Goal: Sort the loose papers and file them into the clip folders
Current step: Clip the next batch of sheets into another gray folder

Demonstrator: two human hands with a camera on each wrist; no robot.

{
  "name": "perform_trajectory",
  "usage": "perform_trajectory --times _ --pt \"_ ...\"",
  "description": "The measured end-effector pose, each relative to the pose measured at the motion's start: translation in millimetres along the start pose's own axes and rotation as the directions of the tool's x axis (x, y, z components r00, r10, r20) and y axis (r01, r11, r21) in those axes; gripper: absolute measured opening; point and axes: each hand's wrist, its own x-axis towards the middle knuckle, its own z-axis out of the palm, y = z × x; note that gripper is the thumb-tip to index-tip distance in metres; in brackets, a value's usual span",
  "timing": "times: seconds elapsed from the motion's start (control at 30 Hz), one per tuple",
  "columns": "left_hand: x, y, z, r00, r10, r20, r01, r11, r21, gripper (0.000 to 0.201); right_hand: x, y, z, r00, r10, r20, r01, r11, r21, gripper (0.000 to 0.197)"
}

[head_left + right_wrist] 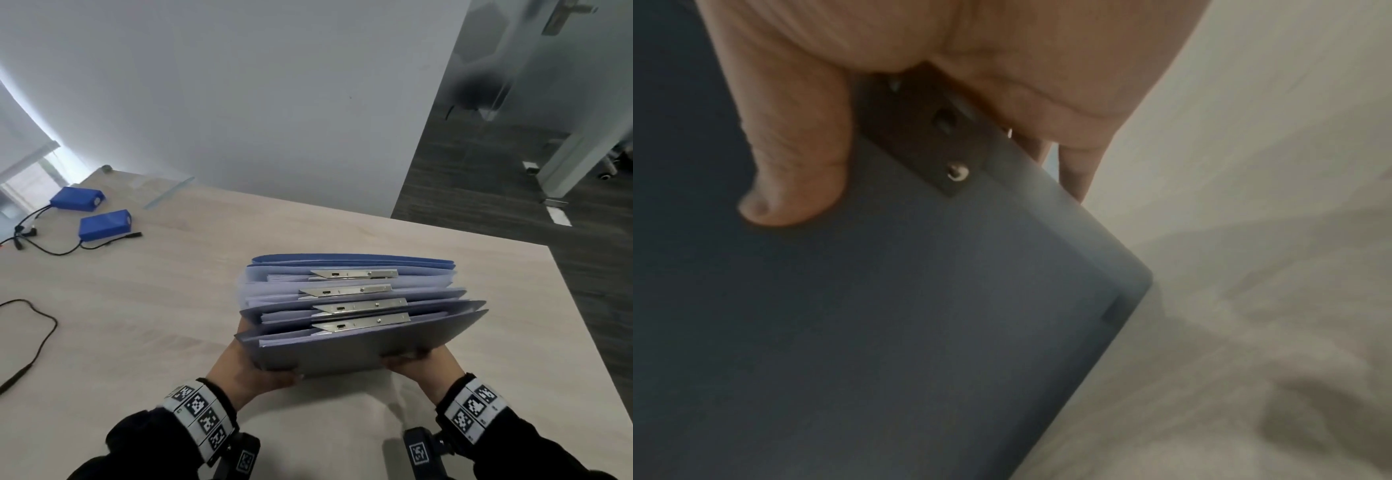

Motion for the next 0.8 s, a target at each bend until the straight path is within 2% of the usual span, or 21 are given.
perform_trajectory --times 0.07,0.17,0.3,0.37,0.43,0.53,0.63,0.67,0.8 --pt "-1 -5 4 0.999 -0.038 -0.001 0.038 0.999 0.033 0.089 -1 2 -1 1.000 0.020 0.005 -0.020 1.000 0.011 0.050" --pt "1 -7 8 0.994 -0.101 -0.038 0.101 0.995 0.020 0.088 -2 5 1 0.999 0.041 0.027 -0.041 0.999 -0.008 0.039" --pt "17 -11 14 0.978 -0.150 -0.146 0.156 0.987 0.028 0.061 8 3 5 0.998 0.047 -0.041 -0.048 0.998 -0.033 0.036" --pt "26 -7 21 0.966 -0.177 -0.186 0.185 0.982 0.026 0.064 9 4 0 0.993 0.096 -0.067 -0.095 0.995 0.016 0.035" --pt "33 -2 32 0.967 -0.189 -0.171 0.199 0.979 0.040 0.063 3 7 -12 0.987 0.140 -0.082 -0.133 0.988 0.083 0.032" --pt "45 -8 61 0.957 -0.249 -0.151 0.260 0.964 0.060 0.047 -7 17 -36 0.974 0.205 -0.100 -0.179 0.960 0.216 0.033" --pt "60 -22 98 0.930 -0.354 -0.097 0.360 0.931 0.063 0.048 -11 37 -64 0.939 0.337 -0.071 -0.297 0.896 0.332 0.065" --pt "66 -27 110 0.917 -0.392 -0.077 0.397 0.915 0.072 0.049 -12 45 -73 0.923 0.380 -0.068 -0.337 0.878 0.339 0.067" --pt "83 -36 153 0.875 -0.484 -0.021 0.481 0.862 0.161 0.052 -17 70 -106 0.871 0.483 -0.087 -0.432 0.839 0.330 0.054"
